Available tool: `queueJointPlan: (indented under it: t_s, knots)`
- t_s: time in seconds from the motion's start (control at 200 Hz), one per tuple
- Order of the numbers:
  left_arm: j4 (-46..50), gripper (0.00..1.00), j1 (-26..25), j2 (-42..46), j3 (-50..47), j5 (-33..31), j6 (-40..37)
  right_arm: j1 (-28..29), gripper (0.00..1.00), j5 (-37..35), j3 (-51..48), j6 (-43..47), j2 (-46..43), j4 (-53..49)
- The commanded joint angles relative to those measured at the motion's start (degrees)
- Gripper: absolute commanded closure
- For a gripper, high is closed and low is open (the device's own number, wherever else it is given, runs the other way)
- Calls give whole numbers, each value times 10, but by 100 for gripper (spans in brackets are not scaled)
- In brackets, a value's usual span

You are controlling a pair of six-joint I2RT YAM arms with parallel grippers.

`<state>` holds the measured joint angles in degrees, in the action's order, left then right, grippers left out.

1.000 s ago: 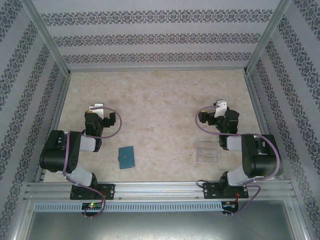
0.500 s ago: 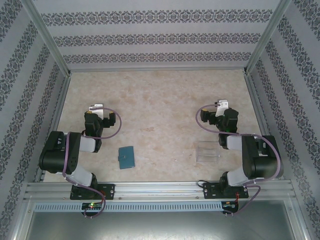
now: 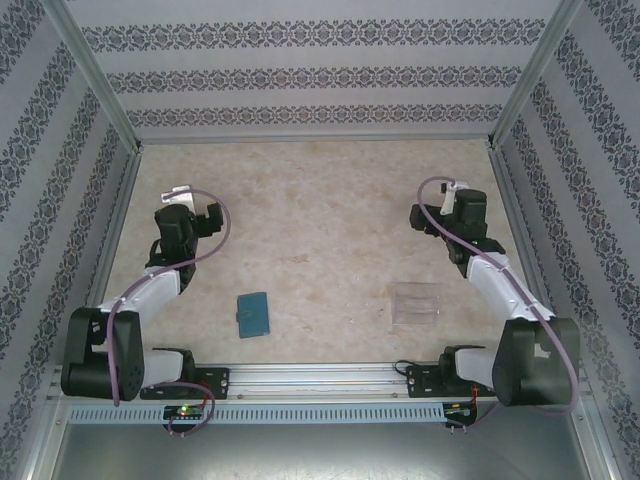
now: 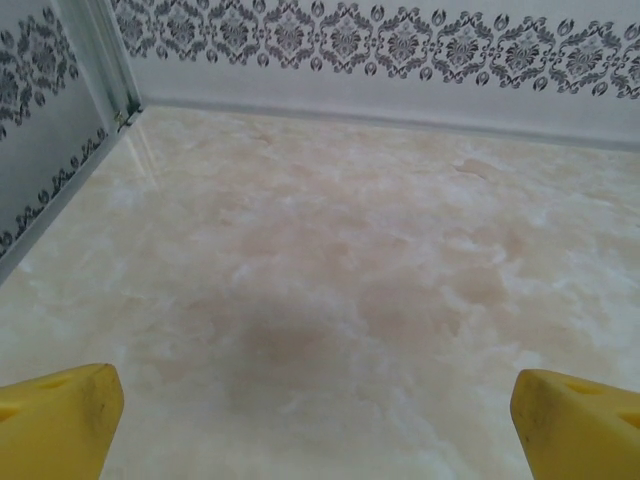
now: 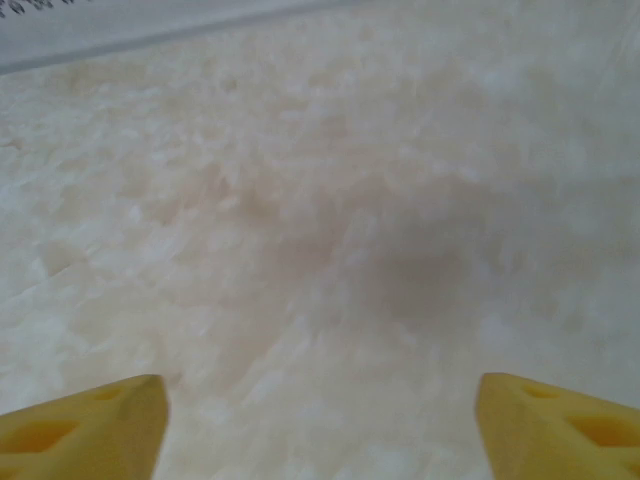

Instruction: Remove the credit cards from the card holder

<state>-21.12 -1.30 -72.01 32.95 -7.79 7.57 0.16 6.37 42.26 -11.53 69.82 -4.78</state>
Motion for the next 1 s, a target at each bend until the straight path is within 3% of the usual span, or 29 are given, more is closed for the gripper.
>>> queueJointPlan:
  t_s: [0.0,0.16,0.38,0.515,0.689,0.994]
  knots:
    - [184,0,-6,26,39,4,79,18,28,-4,42,-79,-28,-198]
    - [342,0,-6,31,113,34,126,57,41,-1,81,-116,-50,-340]
    - [577,0,-5,-14,247,63,153,157,43,-69,122,-168,-64,-483]
    - [672,0,-5,-41,308,92,143,210,47,-99,142,-211,-42,-535]
    - [722,0,-5,-51,338,118,113,276,61,-128,156,-251,-1,-555]
    - [705,0,-5,-59,317,80,79,309,68,-130,147,-272,61,-529]
